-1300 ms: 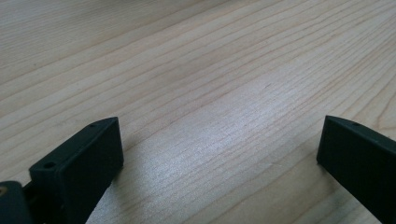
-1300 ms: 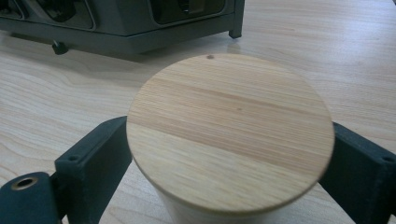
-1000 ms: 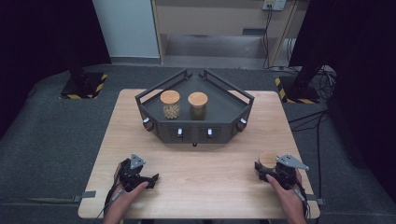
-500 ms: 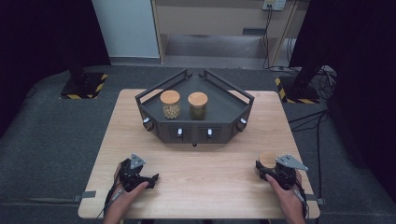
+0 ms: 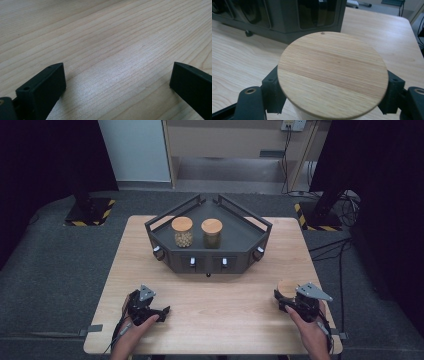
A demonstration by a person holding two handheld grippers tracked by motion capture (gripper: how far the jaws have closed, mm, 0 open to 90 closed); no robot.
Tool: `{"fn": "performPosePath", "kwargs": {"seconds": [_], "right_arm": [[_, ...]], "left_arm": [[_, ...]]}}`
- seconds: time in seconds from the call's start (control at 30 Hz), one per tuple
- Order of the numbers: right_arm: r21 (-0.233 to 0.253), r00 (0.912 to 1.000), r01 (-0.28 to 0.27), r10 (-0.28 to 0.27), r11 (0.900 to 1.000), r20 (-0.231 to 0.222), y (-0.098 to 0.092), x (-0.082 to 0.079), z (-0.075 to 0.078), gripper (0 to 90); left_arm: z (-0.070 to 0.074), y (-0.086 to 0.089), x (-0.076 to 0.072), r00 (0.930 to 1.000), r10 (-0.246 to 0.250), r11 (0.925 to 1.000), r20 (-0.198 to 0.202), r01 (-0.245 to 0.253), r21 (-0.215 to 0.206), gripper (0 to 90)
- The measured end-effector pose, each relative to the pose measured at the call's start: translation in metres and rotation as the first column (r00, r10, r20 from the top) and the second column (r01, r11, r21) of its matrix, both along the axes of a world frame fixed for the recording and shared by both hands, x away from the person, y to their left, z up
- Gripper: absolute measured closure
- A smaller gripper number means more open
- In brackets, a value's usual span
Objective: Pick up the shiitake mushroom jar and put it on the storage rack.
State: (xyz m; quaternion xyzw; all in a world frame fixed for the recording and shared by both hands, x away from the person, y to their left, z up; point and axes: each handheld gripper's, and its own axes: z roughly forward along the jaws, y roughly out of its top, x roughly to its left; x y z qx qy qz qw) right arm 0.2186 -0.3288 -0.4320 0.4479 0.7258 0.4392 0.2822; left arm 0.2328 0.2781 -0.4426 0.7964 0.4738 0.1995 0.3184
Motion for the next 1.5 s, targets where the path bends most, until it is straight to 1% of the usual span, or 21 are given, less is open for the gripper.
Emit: {"fn": "performPosePath", "kwargs": {"seconds": [0.1, 0.27, 0.57, 0.87, 1.0, 1.17, 1.3, 1.5], "right_arm": [[-0.017, 0.9999, -0.012, 0.012, 1.0, 0.008, 0.002, -0.001, 0.011, 25.5], [-0.026, 0.9997, -0.024, 0.024, 0.999, 0.002, 0.002, 0.001, 0.023, 25.5], [-0.037, 0.999, -0.045, 0.045, 0.998, 0.002, 0.005, 0.003, 0.036, 25.5], [-0.025, 0.9983, -0.056, 0.056, 0.998, 0.014, 0.005, 0.005, 0.048, 25.5], [-0.028, 0.9986, -0.052, 0.052, 0.998, 0.012, 0.008, 0.005, 0.054, 25.5], [-0.015, 0.9989, -0.045, 0.046, 0.999, 0.012, 0.01, 0.008, 0.059, 25.6], [-0.006, 0.9985, -0.049, 0.049, 0.999, 0.025, 0.011, 0.01, 0.066, 25.6], [-0.011, 0.9972, -0.06, 0.06, 0.998, 0.043, 0.016, 0.013, 0.078, 25.6]], "left_arm": [[0.0, 0.0, 0.0, 1.0, 0.0, 1.0, 0.0, 0.0, 0.0, 0.0], [0.0, 0.0, 0.0, 1.0, 0.0, 1.0, 0.0, 0.0, 0.0, 0.0], [0.0, 0.0, 0.0, 1.0, 0.0, 1.0, 0.0, 0.0, 0.0, 0.0], [0.0, 0.0, 0.0, 1.0, -0.001, 1.0, -0.001, 0.001, 0.0, 0.0], [0.0, 0.0, 0.0, 1.0, 0.0, 1.0, 0.0, 0.0, 0.0, 0.0], [0.0, 0.0, 0.0, 1.0, 0.0, 1.0, 0.0, 0.0, 0.0, 0.0], [0.0, 0.0, 0.0, 1.0, 0.0, 1.0, 0.0, 0.0, 0.0, 0.0], [0.0, 0.0, 0.0, 1.0, 0.0, 1.0, 0.0, 0.0, 0.0, 0.0]]}}
